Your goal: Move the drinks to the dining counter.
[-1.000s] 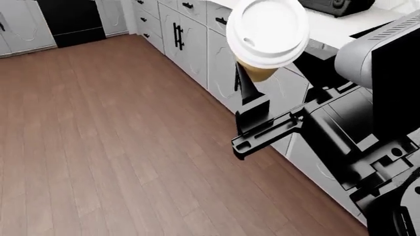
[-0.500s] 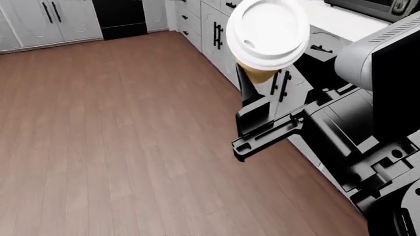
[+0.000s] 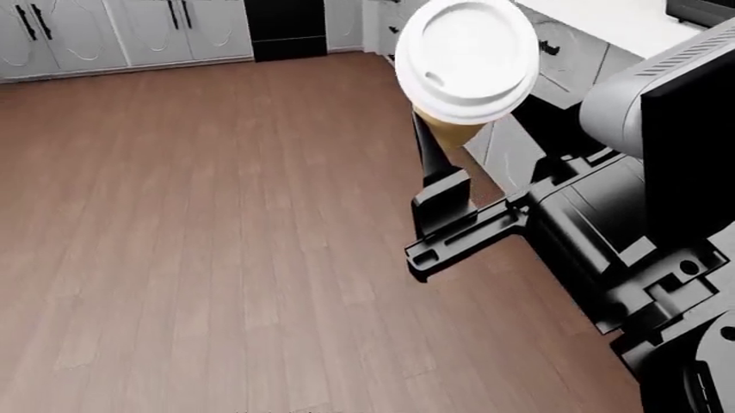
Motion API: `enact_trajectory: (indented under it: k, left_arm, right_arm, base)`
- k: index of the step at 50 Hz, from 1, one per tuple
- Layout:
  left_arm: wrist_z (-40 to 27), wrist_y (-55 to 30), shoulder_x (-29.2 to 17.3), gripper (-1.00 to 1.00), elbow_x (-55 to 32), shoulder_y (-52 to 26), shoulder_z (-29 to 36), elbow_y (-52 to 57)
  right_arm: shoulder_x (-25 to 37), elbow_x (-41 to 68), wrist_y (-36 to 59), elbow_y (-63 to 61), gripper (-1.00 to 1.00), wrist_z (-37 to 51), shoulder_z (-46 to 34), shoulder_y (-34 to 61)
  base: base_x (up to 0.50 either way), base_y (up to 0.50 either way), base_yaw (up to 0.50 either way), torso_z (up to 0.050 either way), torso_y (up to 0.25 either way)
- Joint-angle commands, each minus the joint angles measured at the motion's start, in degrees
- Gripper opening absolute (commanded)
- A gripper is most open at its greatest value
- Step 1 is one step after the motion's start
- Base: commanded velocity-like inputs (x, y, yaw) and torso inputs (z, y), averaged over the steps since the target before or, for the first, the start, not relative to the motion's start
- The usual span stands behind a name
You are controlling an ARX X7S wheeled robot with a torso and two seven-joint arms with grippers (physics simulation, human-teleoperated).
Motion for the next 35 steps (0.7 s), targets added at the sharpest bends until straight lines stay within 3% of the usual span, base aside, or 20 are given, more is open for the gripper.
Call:
enact_trajectory:
  k: [1, 35]
  left_arm:
    - [-0.21, 0.40, -0.11, -1.00, -0.03, -0.03, -0.23, -0.17]
    - [0.02, 0.72, -0.17, -1.00, 0.37, 0.32, -0.06, -0.01]
  right_arm:
    - [0.25, -0.29, 0.10, -0.19, -1.00, -0.23, -0.05, 0.12]
    - [0.32, -1.27, -0.25, 0.11, -1.00, -1.28, -0.98, 0.01]
  base:
    - [0.00, 0.00, 0.50, 0.000, 0.000]
    - [0.00, 0.00, 0.50, 0.000, 0.000]
